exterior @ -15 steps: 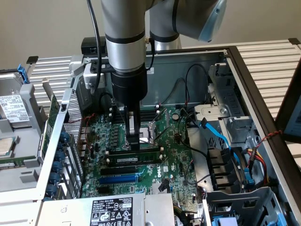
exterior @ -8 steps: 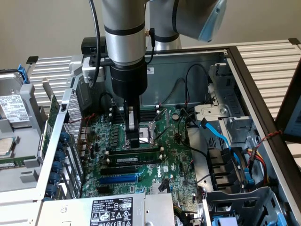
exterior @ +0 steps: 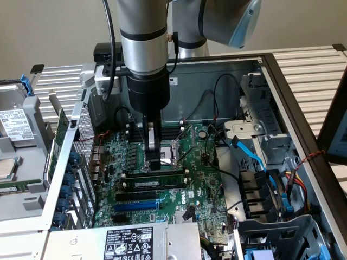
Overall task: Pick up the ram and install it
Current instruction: 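Press down the ram until it locks into place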
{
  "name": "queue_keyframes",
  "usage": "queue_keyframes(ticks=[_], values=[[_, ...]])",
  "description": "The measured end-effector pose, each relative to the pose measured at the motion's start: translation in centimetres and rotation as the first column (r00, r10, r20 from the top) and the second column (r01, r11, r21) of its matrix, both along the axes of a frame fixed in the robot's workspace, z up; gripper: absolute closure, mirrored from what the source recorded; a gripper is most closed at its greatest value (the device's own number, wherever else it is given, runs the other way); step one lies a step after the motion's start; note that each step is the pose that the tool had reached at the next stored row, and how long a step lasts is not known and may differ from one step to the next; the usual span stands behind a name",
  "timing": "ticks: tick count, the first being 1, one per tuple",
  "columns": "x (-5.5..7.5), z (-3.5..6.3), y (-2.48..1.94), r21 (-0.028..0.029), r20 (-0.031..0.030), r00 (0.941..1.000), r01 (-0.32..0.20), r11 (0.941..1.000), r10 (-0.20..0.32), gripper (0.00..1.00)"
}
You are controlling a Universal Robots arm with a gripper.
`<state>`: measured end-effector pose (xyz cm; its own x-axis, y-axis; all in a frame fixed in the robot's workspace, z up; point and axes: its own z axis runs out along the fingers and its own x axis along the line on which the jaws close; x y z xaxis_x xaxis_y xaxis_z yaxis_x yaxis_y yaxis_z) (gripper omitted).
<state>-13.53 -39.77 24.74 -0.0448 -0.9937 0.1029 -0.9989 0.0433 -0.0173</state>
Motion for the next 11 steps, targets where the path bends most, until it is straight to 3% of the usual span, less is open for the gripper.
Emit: queue_keyframes(ticks=[5,11], values=[[0.0,-0.05,0.0,0.0013,0.0,0.997,0.077,0.997,-0.077,0.89],[0.0,-0.1,0.0,0.0036,-0.0002,0.9862,0.166,0.9862,-0.166,0.89]])
